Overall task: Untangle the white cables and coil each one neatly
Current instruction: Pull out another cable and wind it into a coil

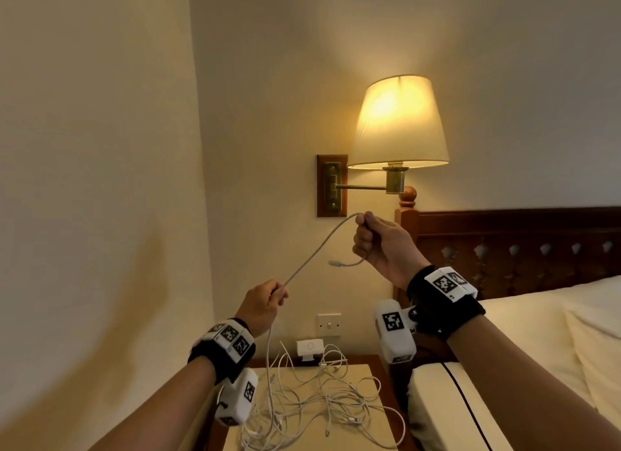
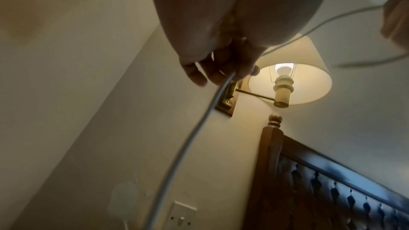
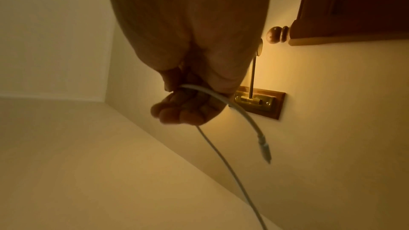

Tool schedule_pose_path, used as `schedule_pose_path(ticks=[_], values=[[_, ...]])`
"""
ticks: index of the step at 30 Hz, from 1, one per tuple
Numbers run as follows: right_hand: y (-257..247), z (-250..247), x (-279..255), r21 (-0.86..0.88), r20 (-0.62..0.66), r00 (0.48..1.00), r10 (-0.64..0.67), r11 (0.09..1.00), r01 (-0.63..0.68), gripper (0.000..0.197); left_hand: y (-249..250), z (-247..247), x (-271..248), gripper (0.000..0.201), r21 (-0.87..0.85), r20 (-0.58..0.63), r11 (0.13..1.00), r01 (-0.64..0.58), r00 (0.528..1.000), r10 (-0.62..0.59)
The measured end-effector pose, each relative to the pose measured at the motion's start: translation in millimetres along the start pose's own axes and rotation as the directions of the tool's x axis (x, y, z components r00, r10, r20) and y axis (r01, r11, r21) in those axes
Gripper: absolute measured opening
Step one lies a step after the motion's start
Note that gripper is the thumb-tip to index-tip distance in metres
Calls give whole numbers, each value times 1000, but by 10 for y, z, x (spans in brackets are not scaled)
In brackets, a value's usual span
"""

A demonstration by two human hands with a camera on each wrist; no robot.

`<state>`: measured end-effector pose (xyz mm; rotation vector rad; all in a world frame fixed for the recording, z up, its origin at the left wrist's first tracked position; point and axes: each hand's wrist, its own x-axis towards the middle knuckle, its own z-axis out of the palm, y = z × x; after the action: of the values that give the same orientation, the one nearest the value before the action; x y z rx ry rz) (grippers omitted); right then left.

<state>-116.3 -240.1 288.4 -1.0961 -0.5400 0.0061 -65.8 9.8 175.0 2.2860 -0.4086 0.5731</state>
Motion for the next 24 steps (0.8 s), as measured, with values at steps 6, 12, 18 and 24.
schedule_pose_path(ticks=[6,12,18,24], values=[[10,44,28,-105,-35,998,-56,993,52,35,394,-198,4,26,50,-109,992,-119,986,124],[-53,139,122,-307,-59,989,-138,945,114,35,998,-533,83,26,463,-12,797,-386,897,442],[-167,204,179,-409,-28,987,-161,902,136,34,1448,-759,272,32,532,34,560,-635,677,735],[-204,275,159,-429,63,990,-126,892,141,38,1622,-817,394,39,521,5,512,-683,602,798]])
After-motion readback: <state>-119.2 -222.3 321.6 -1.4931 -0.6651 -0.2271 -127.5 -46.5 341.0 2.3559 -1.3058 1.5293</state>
